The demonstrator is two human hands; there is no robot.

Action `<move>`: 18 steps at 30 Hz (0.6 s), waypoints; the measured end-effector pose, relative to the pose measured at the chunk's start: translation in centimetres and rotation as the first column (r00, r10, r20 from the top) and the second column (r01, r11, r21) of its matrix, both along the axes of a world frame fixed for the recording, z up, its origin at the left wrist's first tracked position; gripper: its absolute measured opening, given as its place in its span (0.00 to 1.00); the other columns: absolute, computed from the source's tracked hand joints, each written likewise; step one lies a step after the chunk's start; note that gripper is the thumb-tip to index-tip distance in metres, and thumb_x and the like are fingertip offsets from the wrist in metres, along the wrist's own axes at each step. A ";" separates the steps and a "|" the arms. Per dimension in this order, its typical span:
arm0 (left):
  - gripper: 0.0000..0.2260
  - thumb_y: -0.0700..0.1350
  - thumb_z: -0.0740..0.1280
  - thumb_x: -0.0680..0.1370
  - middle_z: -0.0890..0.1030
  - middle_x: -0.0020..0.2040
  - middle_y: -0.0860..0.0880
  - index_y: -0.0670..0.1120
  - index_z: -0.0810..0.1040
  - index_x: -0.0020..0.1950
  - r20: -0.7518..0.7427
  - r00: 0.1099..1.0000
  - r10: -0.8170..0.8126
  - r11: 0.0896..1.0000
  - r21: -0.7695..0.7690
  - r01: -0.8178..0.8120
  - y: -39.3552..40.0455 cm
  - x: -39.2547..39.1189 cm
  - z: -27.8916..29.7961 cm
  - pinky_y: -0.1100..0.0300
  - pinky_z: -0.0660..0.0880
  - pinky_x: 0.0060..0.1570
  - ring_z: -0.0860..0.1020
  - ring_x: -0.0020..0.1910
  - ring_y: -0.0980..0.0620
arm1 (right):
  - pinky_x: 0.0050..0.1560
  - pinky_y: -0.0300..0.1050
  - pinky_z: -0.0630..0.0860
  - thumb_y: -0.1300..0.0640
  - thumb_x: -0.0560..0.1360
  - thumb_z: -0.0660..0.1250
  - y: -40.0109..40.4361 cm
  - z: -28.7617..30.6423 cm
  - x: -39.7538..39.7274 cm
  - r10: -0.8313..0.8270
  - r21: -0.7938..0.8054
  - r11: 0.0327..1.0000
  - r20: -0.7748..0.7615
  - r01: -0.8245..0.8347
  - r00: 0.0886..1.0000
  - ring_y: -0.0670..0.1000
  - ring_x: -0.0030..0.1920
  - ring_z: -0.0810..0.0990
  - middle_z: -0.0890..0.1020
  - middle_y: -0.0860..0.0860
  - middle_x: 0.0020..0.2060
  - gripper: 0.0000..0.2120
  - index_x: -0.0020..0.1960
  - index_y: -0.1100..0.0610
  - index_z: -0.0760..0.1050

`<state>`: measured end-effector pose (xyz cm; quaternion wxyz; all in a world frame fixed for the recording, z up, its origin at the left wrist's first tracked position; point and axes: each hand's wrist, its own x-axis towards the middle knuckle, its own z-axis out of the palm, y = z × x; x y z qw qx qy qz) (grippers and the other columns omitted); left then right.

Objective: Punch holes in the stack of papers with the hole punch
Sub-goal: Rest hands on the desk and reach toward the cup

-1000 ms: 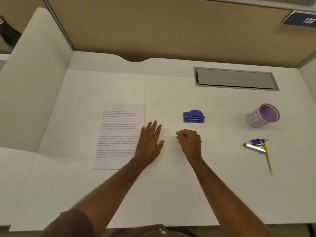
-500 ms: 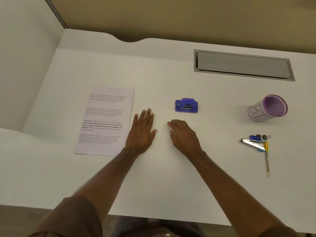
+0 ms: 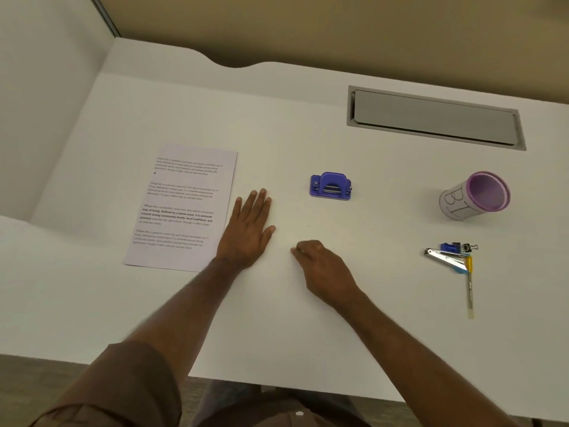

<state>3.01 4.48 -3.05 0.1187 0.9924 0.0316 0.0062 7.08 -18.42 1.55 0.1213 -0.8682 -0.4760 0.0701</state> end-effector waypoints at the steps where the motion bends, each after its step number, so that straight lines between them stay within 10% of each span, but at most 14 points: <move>1: 0.28 0.54 0.48 0.85 0.52 0.83 0.42 0.41 0.53 0.81 -0.001 1.000 0.001 1.000 0.000 -0.001 0.0 0.0 0.0 0.41 0.52 0.79 0.50 0.82 0.44 | 0.41 0.48 0.83 0.70 0.64 0.75 -0.3 0.1 0.1 -0.047 0.009 0.999 -0.008 0.047 0.999 0.59 0.52 0.83 0.83 0.57 0.54 0.23 0.59 0.63 0.81; 6: 0.28 0.55 0.49 0.85 0.52 0.83 0.43 0.41 0.53 0.82 -0.013 1.000 0.002 1.000 -0.020 -0.002 0.1 0.1 0.0 0.41 0.52 0.79 0.50 0.82 0.44 | 0.43 0.50 0.81 0.71 0.69 0.64 -0.4 0.8 2.8 -0.350 -0.044 0.937 -0.086 0.348 0.933 0.59 0.56 0.78 0.80 0.56 0.57 0.21 0.61 0.62 0.78; 18: 0.29 0.56 0.47 0.84 0.51 0.83 0.44 0.42 0.52 0.82 -0.029 1.000 0.007 0.999 -0.031 -0.008 0.1 0.0 0.0 0.42 0.50 0.80 0.48 0.82 0.45 | 0.36 0.49 0.81 0.71 0.68 0.70 0.0 1.2 -0.5 -0.186 -0.021 0.982 -0.081 0.185 0.979 0.57 0.47 0.80 0.82 0.53 0.48 0.16 0.54 0.61 0.82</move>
